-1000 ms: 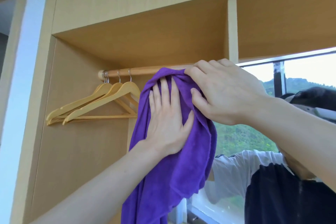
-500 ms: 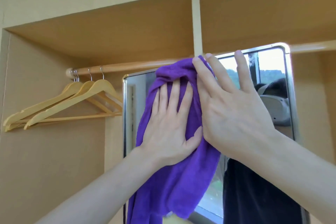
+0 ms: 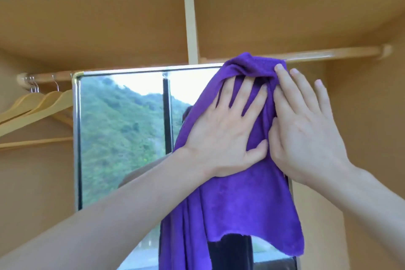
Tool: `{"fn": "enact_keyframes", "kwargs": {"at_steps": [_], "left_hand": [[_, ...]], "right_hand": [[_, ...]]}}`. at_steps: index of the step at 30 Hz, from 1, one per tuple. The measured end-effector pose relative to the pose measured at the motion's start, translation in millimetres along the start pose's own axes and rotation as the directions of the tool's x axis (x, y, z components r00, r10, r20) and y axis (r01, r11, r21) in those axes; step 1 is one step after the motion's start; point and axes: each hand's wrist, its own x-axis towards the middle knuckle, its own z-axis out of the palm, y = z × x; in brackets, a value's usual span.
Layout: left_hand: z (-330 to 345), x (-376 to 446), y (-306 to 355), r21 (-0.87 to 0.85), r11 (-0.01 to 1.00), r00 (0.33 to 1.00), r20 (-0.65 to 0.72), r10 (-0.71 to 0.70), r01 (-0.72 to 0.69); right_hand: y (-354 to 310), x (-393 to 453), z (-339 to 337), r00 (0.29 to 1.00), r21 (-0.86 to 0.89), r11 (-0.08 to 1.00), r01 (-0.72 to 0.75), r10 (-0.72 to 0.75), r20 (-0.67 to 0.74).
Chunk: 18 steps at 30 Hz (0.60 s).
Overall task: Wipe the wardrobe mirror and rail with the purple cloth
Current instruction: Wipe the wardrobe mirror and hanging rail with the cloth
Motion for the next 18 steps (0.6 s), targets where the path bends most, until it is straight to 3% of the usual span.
{"fn": "enact_keyframes", "kwargs": {"at_steps": [7, 14, 18], "left_hand": [[7.2, -22.4, 7.7, 0.0, 1.0, 1.0, -0.015, 0.012, -0.012], [26.1, -89.4, 40.8, -0.061, 0.995, 0.996, 0.038, 0.076, -0.073], [31.1, -119.9, 50.8, -0.058, 0.993, 0.991, 0.084, 0.105, -0.1]], "right_hand": [[-6.3, -28.0, 14.6, 0.997, 0.086, 0.994, -0.071, 0.069, 0.018], [-24.5, -113.6, 37.3, 0.992, 0.113, 0.986, -0.125, 0.127, -0.014], [-31.4, -146.2, 45.4, 0.996, 0.077, 0.993, -0.092, 0.091, 0.012]]}}
